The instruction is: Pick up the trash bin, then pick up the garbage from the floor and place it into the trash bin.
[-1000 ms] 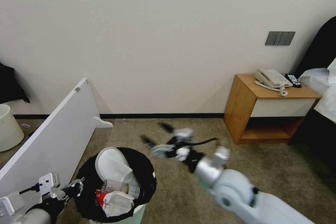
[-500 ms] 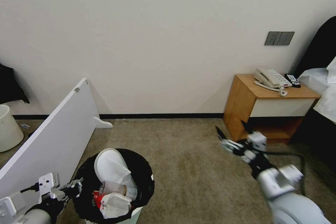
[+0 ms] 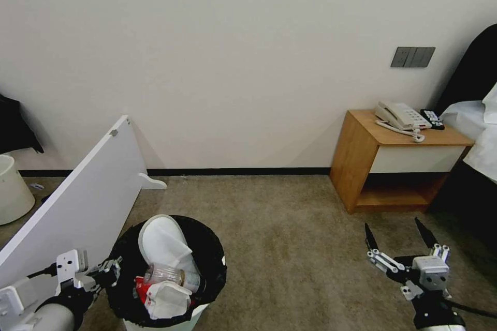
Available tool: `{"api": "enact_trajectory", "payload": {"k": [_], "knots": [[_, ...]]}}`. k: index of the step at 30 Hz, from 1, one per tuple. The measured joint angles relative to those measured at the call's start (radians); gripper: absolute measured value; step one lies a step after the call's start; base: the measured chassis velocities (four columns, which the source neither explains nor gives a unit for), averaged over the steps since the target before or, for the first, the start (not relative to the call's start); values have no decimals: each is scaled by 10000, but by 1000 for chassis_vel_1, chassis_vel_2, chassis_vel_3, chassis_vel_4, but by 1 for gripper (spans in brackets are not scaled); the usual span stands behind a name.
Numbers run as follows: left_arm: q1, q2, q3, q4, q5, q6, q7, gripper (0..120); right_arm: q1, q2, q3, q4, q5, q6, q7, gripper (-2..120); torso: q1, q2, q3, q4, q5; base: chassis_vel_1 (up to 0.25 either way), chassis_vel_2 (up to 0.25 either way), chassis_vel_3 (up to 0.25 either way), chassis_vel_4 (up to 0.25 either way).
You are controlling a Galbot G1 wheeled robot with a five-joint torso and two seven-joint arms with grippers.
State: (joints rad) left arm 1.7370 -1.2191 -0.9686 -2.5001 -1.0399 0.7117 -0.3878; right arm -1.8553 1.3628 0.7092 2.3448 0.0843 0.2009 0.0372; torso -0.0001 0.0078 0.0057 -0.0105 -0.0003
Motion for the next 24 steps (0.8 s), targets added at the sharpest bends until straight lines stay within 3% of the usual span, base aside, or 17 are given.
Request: {"api": "enact_trajectory", "payload": {"k": [9, 24], "knots": [[-45, -119, -102, 0, 573, -242, 297, 5, -215, 205, -137, -81, -561, 406, 30, 100, 0, 0, 0, -3, 3, 0, 0, 0, 0], [-26, -179, -60, 0, 425, -243, 240, 5, -80, 309, -441, -150, -582, 430, -57, 100, 1, -2, 1, -2, 2, 0, 0, 0, 0]]}}
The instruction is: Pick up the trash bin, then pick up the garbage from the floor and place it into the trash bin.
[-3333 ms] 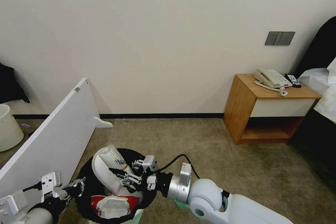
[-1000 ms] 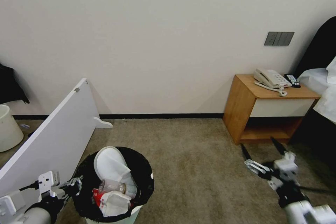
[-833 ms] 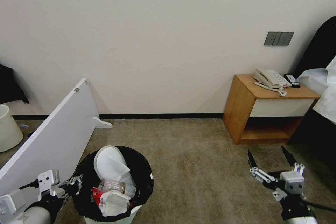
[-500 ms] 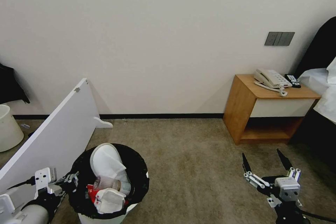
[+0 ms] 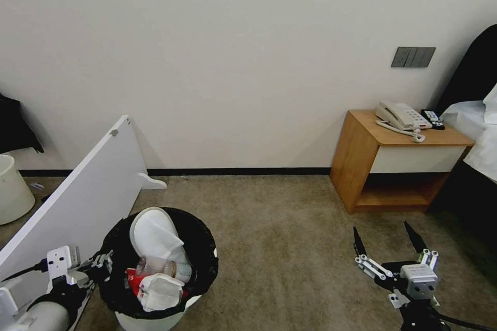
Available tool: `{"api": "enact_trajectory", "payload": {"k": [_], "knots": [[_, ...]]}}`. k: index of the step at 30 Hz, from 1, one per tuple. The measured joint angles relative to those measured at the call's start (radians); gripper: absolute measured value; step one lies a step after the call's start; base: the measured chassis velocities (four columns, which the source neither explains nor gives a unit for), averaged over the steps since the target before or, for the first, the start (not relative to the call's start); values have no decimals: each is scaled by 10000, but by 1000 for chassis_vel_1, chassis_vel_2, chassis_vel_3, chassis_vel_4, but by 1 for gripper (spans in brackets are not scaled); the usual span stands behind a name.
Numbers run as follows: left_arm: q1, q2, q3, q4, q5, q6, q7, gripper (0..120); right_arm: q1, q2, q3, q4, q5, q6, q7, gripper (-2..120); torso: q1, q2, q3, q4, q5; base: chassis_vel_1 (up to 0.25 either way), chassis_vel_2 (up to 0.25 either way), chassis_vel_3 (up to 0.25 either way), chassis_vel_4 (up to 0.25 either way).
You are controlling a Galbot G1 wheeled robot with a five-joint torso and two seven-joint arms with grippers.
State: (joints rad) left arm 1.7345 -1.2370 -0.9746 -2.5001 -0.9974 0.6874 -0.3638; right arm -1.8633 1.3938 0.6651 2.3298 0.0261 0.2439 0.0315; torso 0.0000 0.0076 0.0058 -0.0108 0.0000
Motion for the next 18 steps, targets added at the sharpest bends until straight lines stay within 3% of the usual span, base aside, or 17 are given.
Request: {"api": "enact_trajectory", "payload": {"k": [10, 18], "knots": [[-105, 104, -24, 0, -808, 116, -261, 5, 25, -10, -164, -51, -72, 97, -127, 100, 0, 0, 0, 1, 0, 0, 0, 0, 0], [-147, 111, 5, 0, -870, 140, -283, 5, 14, 18, -175, -48, -87, 109, -167, 100, 0, 0, 0, 0, 0, 0, 0, 0, 0]]}}
